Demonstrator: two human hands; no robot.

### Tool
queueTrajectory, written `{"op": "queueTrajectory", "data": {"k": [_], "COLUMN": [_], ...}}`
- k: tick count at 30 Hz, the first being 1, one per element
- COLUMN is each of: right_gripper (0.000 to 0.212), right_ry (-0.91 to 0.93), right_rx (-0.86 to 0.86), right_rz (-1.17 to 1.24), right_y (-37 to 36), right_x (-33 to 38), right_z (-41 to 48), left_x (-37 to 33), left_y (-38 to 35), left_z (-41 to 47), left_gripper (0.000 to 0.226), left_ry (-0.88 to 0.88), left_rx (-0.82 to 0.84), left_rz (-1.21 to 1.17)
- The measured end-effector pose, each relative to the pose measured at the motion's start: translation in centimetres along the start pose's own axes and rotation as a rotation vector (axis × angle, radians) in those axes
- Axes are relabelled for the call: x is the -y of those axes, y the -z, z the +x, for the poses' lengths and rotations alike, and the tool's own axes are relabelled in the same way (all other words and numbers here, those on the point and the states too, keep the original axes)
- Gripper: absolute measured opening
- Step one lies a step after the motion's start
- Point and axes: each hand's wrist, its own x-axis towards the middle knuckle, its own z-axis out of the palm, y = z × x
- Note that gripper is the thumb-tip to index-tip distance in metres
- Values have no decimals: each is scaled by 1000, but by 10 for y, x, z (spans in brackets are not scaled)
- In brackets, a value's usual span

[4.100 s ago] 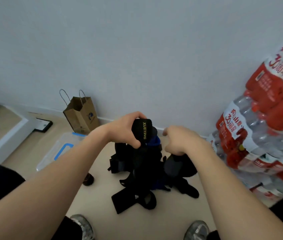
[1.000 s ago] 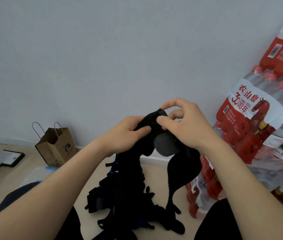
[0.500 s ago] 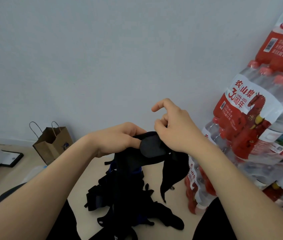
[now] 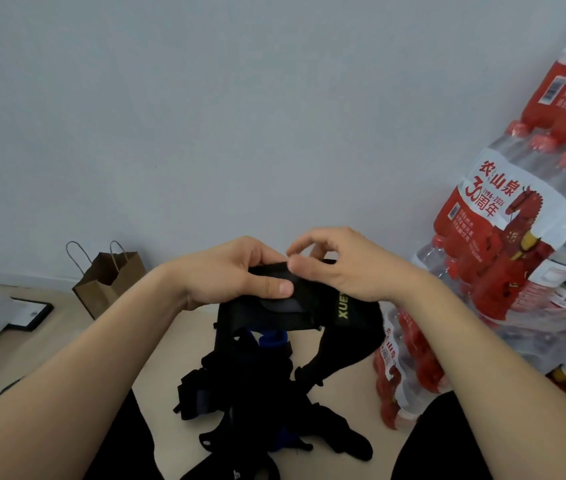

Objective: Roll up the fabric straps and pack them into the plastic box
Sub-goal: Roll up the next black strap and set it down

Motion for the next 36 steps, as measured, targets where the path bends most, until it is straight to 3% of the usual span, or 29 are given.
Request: {"op": "queueTrajectory", "data": {"k": [3, 6, 10, 13, 16, 18, 22, 25, 29, 32, 36], "right_gripper": [33, 31, 35, 13, 12, 14, 36, 58, 44, 43, 41], "right_ry": [27, 8, -26, -15, 23, 32, -11, -35, -99, -225, -372], "right_rx": [292, 435, 392, 357, 265, 220, 131, 39, 56, 106, 251], "right_rz": [135, 189, 208, 202, 246, 289, 415, 564, 666, 725, 704], "right_y": [10, 10, 11, 4, -3, -4, -1, -2, -7, -8, -8], "right_x": [-4, -6, -5, -3, -2, -1, 1, 1, 8, 12, 10], "right_z": [-7, -10, -9, -9, -8, -9, -11, -15, -24, -31, -50], "left_x": [1, 3, 2, -2, -6, -3, -8, -11, -11, -8, 9], "left_y": [4, 2, 6, 0, -15, -31, -47, -52, -66, -79, -91], "left_z": [-4, -4, -5, -10, -18, -21, -22, -23, -20, -17, -14], "left_gripper": [30, 27, 29, 33, 76, 87, 62, 61, 54, 49, 35], "left_ry": [20, 44, 61, 52, -3, -81, -301, -371, -369, -279, 4], "left_rx": [116, 184, 162, 90, -31, -130, -328, -477, -693, -758, -785], "left_rz": [-3, 32, 112, 165, 399, 518, 522, 591, 478, 384, 246]}}
